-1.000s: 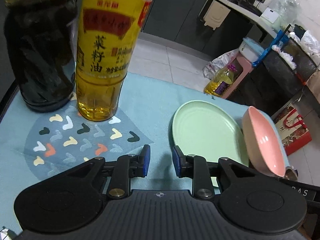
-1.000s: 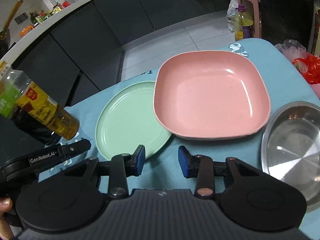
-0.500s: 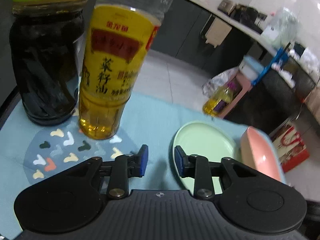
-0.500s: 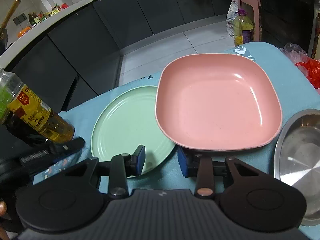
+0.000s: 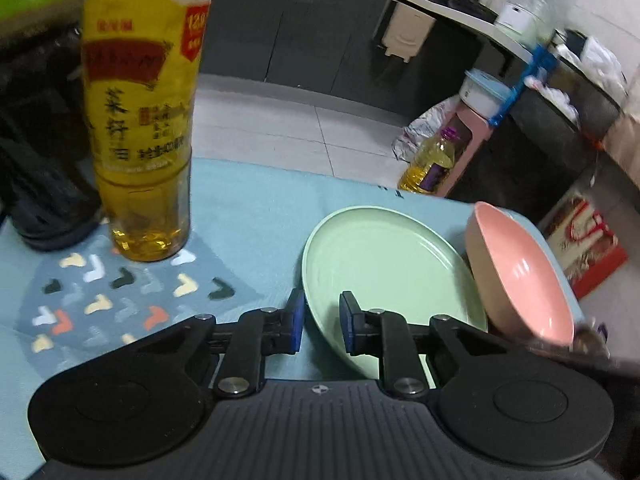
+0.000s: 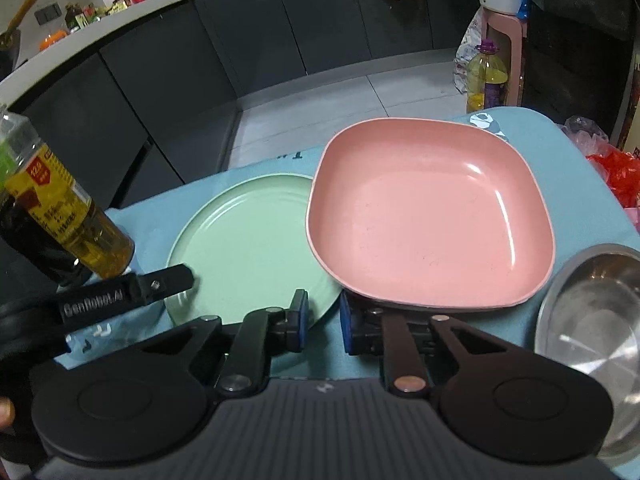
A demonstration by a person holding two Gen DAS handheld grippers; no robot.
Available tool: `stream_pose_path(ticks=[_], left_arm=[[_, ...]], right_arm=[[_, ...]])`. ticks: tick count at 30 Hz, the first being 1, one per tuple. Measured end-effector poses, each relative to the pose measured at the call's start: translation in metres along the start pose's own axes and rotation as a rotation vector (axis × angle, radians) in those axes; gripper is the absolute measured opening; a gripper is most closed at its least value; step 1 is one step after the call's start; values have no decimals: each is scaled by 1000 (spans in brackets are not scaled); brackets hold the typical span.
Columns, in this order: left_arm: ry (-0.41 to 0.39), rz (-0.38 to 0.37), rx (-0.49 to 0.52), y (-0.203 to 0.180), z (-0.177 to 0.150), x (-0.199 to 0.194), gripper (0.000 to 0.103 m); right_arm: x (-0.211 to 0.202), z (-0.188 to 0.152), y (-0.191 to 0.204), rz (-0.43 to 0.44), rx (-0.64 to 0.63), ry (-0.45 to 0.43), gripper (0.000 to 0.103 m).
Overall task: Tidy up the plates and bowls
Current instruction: 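Lift the pale green plate and carry it toward the stacked bowls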
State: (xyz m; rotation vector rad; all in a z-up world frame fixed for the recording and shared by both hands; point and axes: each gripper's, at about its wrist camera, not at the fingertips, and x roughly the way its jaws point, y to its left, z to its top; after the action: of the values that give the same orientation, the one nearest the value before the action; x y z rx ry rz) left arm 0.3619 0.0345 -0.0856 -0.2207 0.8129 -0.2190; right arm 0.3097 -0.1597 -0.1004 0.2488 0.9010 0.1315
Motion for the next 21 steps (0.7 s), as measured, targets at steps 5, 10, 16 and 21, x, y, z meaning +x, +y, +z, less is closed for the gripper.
stream_pose_path(ticks=[5, 10, 16, 21], left_arm=[[-2, 26, -14, 11, -16, -36, 17], [-35, 42, 1, 18, -35, -78, 17], [-92, 39, -12, 25, -47, -124, 17], [-138, 38, -19, 29, -60, -154, 17]], right_arm=[[-14, -13, 7, 54, -7, 51, 14], [-41, -32, 26, 86, -72, 42, 14], [-71, -41, 45, 128, -125, 25, 14], [-95, -51, 58, 148, -166, 8, 14]])
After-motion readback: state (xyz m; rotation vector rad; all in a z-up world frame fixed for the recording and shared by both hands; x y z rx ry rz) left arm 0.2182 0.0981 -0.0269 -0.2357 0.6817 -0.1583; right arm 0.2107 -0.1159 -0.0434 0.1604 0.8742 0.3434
